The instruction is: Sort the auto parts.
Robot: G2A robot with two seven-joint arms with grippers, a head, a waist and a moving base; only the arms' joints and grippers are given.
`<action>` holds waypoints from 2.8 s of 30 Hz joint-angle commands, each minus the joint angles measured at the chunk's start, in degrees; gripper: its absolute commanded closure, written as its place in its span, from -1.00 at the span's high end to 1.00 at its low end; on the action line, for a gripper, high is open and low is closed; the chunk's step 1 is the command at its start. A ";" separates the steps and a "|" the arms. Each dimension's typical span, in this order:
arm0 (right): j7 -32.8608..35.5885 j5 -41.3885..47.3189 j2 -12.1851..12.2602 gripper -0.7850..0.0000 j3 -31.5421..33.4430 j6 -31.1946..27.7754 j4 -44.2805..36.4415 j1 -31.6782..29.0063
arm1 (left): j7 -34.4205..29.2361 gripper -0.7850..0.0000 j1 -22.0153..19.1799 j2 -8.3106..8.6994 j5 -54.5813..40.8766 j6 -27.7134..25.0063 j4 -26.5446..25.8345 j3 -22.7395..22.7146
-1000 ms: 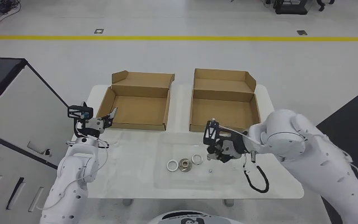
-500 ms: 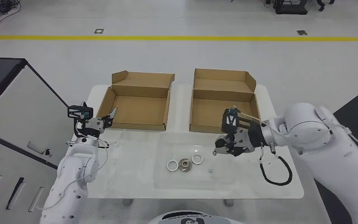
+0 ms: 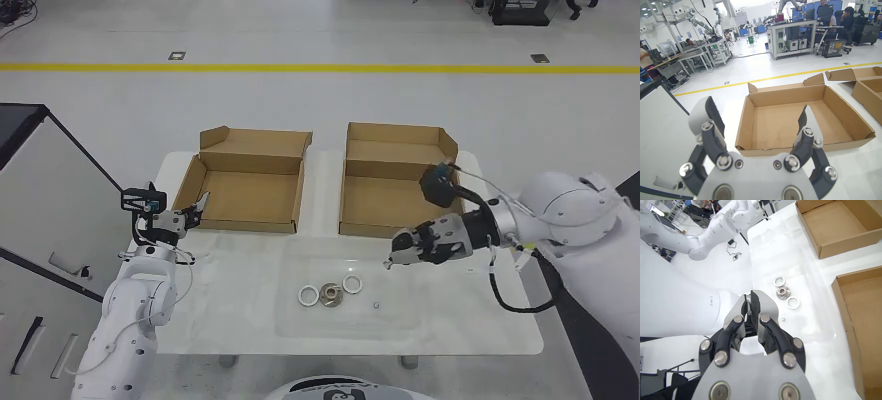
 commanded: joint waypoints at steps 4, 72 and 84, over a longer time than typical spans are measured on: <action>1.06 6.99 0.24 -1.00 -1.01 1.06 1.39 1.80 | 0.00 1.00 0.00 0.00 0.00 0.00 0.00 0.00; -3.17 40.45 -10.31 -1.00 -10.15 6.10 2.53 23.82 | 0.00 1.00 0.00 0.00 0.00 0.00 0.00 0.00; -3.17 40.45 -10.31 -1.00 -10.15 6.10 2.53 23.82 | 0.00 1.00 0.00 0.00 0.00 0.00 0.00 0.00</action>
